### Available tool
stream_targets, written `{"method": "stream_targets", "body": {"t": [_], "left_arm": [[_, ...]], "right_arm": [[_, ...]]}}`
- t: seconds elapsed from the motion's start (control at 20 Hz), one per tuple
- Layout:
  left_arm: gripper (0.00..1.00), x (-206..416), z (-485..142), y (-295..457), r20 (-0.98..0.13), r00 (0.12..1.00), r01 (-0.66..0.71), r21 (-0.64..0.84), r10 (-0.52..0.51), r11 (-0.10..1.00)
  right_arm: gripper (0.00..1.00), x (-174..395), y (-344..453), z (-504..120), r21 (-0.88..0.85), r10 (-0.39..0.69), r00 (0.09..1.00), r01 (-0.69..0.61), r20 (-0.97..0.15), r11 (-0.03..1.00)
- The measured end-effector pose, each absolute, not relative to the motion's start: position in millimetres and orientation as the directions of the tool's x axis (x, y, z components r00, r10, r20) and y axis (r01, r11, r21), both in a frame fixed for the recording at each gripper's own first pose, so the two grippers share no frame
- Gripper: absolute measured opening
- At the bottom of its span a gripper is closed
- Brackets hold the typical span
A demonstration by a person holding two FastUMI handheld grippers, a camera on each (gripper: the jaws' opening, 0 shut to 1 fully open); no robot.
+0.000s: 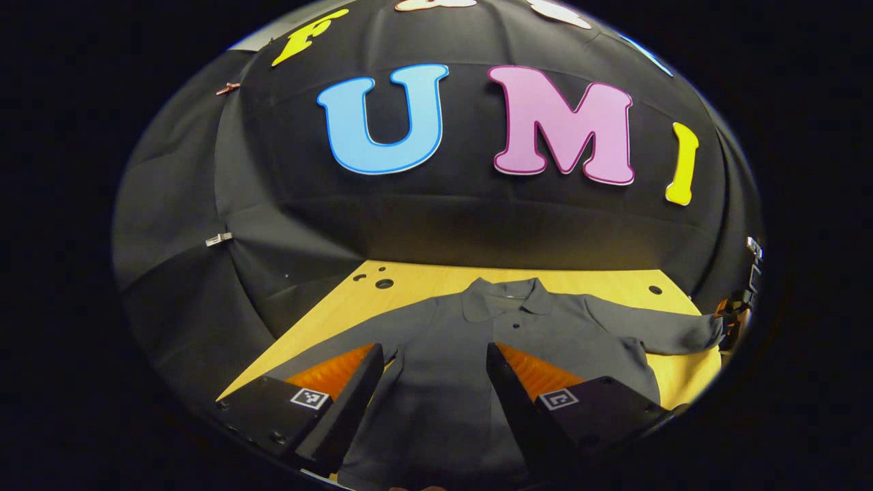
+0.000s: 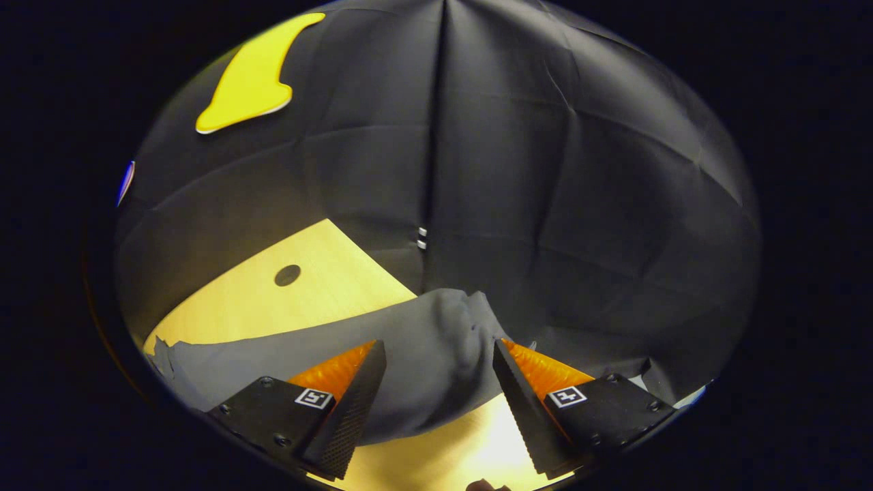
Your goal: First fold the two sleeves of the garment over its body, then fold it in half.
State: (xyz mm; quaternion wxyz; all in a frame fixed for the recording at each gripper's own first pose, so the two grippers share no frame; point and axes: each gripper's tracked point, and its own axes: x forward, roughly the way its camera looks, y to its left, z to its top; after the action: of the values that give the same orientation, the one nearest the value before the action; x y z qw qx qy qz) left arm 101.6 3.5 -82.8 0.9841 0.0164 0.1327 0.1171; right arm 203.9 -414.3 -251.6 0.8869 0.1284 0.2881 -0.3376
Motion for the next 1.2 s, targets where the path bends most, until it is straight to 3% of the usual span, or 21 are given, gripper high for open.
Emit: {"method": "stream_targets", "body": {"t": [0.6,0.95,1.0,1.1,1.2], "left_arm": [[0.96,101.1,-99.7,6.4,-0.332,0.904,-0.255,0.084,0.269,0.963],[0.95,102.9,-99.1,-7.9,-0.332,0.909,-0.240,0.080,0.253,0.967],[0.95,103.1,-100.1,-9.5,-0.334,0.908,-0.239,0.078,0.251,0.968],[0.95,102.7,-100.5,-12.7,-0.337,0.909,-0.231,0.076,0.243,0.970],[0.96,103.2,-100.1,-13.4,-0.339,0.910,-0.226,0.078,0.239,0.971]], "right_arm": [[0.99,204.9,-455.4,-318.3,0.016,-0.512,0.502,0.725,-0.697,0.688],[0.96,199.7,-456.3,-312.3,0.049,-0.482,0.523,0.712,-0.703,0.701],[0.86,196.3,-457.5,-310.9,0.042,-0.478,0.526,0.703,-0.703,0.710],[0.80,197.7,-454.7,-314.8,0.036,-0.462,0.543,0.674,-0.702,0.738],[0.43,199.0,-443.8,-314.9,0.033,-0.462,0.543,0.672,-0.701,0.740]]}}
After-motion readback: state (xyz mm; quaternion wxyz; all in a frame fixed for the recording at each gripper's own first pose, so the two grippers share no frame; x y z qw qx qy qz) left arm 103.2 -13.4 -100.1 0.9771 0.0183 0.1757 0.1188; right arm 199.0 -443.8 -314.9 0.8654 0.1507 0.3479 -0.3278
